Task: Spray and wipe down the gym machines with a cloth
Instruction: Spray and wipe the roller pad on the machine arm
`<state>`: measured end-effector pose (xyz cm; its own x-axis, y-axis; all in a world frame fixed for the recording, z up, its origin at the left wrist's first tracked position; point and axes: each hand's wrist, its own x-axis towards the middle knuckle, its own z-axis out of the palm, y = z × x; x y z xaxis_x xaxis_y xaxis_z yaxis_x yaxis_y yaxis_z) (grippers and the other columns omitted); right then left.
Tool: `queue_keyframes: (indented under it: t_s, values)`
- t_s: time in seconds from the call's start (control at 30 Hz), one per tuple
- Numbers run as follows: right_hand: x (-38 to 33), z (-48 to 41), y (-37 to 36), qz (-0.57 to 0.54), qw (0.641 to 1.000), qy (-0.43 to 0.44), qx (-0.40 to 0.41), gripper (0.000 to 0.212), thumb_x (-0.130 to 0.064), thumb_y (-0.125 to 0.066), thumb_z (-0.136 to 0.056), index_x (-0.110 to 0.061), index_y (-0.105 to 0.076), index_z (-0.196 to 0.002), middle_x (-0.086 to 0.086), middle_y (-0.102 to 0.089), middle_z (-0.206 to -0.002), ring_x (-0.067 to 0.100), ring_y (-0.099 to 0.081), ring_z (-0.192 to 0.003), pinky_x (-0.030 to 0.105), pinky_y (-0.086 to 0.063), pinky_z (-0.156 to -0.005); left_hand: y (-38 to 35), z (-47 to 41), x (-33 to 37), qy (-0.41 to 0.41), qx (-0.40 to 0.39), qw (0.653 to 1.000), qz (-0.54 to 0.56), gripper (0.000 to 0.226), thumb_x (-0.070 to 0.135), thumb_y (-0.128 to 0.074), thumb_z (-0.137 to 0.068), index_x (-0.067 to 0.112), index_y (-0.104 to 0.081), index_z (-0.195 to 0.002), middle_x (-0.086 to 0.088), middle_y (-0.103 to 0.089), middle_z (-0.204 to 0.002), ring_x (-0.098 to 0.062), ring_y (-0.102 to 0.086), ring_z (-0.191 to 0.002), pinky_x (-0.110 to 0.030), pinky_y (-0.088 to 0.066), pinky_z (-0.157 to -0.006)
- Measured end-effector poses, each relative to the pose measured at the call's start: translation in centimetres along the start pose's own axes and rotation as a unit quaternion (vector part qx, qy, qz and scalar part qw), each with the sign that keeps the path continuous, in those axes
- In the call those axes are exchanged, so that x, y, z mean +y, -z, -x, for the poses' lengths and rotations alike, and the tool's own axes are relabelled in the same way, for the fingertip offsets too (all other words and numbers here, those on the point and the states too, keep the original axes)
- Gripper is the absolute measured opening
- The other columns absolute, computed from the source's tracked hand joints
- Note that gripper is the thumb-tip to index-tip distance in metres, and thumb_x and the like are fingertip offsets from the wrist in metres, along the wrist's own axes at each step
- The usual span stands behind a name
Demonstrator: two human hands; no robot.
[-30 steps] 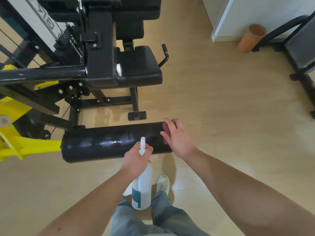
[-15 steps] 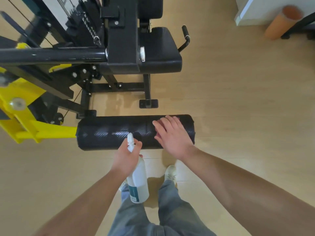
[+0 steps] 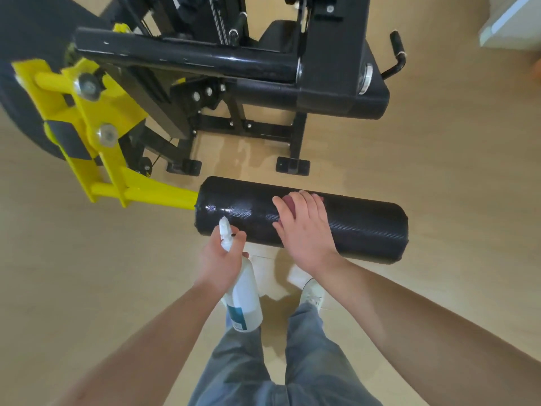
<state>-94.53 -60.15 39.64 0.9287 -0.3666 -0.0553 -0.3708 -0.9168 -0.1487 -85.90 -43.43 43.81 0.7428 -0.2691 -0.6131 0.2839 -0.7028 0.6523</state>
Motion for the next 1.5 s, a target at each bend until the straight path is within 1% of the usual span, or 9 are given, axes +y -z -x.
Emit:
queue_keyframes:
  t_s: [0.13, 0.4, 0.57, 0.7, 0.9, 1.03, 1.17, 1.3, 1.5]
  values:
    - [-2.9, -1.9, -0.7, 0.012, 0.999, 0.032, 0.005, 0.05, -0.038, -0.051, -0.102, -0.015, -0.046, -0.147, 0.02, -0.046, -0.137, 0.042, -0.043, -0.132, 0.057, -0.027, -0.12, 2.5, -0.9, -1.4, 0.009, 0.014, 1.0, -0.005, 0.01, 0.04, -0.053, -0.101, 0.032, -0.058, -0.105, 0.0, -0.075, -0.095, 0.01, -0.067, -0.069, -0.021, -0.043, -0.063]
    - [-11.4, -8.1, -2.4, 0.014, 0.993, 0.11, 0.024, 0.055, -0.043, -0.045, -0.101, -0.016, -0.044, -0.149, 0.02, -0.049, -0.132, 0.042, -0.047, -0.125, 0.055, -0.033, -0.113, 6.4, -2.8, -4.8, -0.002, 0.022, 1.0, -0.013, 0.018, 0.067, -0.046, -0.079, 0.057, -0.051, -0.093, 0.005, -0.071, -0.101, -0.01, -0.071, -0.093, -0.041, -0.056, -0.085]
    - [-12.8, -10.4, -2.3, -0.023, 0.994, 0.105, 0.034, 0.054, -0.042, -0.049, -0.097, -0.016, -0.052, -0.144, 0.015, -0.056, -0.123, 0.037, -0.056, -0.11, 0.047, -0.044, -0.102, 7.7, -3.3, -5.1, -0.019, 0.021, 1.0, 0.003, 0.006, 0.056, -0.054, -0.09, 0.051, -0.052, -0.093, 0.003, -0.071, -0.102, -0.01, -0.068, -0.095, -0.026, -0.048, -0.075]
    - [-11.4, -10.3, -1.4, -0.016, 0.994, 0.112, -0.001, 0.063, -0.065, -0.059, -0.088, -0.023, -0.054, -0.134, 0.009, -0.055, -0.118, 0.032, -0.055, -0.105, 0.042, -0.045, -0.095, 8.1, -3.3, -4.3, -0.058, 0.024, 0.998, 0.009, 0.011, 0.062, -0.05, -0.082, 0.062, -0.05, -0.093, 0.006, -0.07, -0.104, -0.012, -0.068, -0.1, -0.032, -0.051, -0.083]
    - [-9.1, -9.6, -0.2, 0.018, 0.998, 0.065, -0.009, 0.079, -0.086, -0.032, -0.08, -0.025, -0.057, -0.124, 0.008, -0.052, -0.103, 0.029, -0.051, -0.091, 0.041, -0.045, -0.081, 7.8, -3.1, -2.1, -0.137, 0.017, 0.99, -0.02, 0.009, 0.035, -0.061, -0.096, 0.04, -0.054, -0.097, 0.011, -0.061, -0.104, 0.006, -0.057, -0.095, -0.009, -0.038, -0.073]
    - [-6.8, -8.7, 0.5, 0.031, 0.998, 0.037, -0.029, 0.071, -0.083, -0.036, -0.085, -0.027, -0.057, -0.122, 0.008, -0.055, -0.107, 0.028, -0.053, -0.095, 0.04, -0.046, -0.081, 7.2, -2.8, -1.1, -0.167, 0.027, 0.985, -0.043, 0.013, 0.032, -0.062, -0.098, 0.04, -0.053, -0.103, 0.013, -0.052, -0.133, 0.017, -0.047, -0.108, 0.001, -0.034, -0.08]
    - [-3.6, -6.9, 1.2, 0.02, 0.998, -0.006, -0.053, 0.067, -0.082, -0.032, -0.086, -0.028, -0.058, -0.117, 0.007, -0.058, -0.108, 0.027, -0.054, -0.096, 0.04, -0.048, -0.083, 5.6, -2.5, -0.2, -0.175, 0.012, 0.982, -0.07, 0.015, 0.035, -0.062, -0.098, 0.036, -0.055, -0.111, 0.011, -0.041, -0.157, -0.005, -0.039, -0.141, -0.024, -0.035, -0.101]
    - [0.2, -4.5, 2.0, 0.021, 0.997, -0.032, -0.059, 0.063, -0.08, -0.035, -0.089, -0.029, -0.057, -0.12, 0.007, -0.06, -0.111, 0.029, -0.055, -0.098, 0.041, -0.046, -0.086, 3.0, -1.9, 1.6, -0.186, -0.025, 0.98, -0.065, 0.017, 0.033, -0.062, -0.097, 0.03, -0.059, -0.114, 0.034, -0.049, -0.134, -0.002, -0.04, -0.139, -0.03, -0.037, -0.108]
    - [6.2, -0.3, 2.9, 0.021, 0.99, -0.113, -0.081, 0.063, -0.076, -0.026, -0.092, -0.03, -0.051, -0.128, 0.007, -0.058, -0.122, 0.03, -0.053, -0.107, 0.042, -0.046, -0.092, -1.8, -1.4, 3.1, -0.19, -0.069, 0.975, -0.09, 0.02, 0.049, -0.056, -0.091, 0.04, -0.053, -0.109, 0.006, -0.07, -0.105, -0.011, -0.063, -0.109, -0.025, -0.043, -0.099]
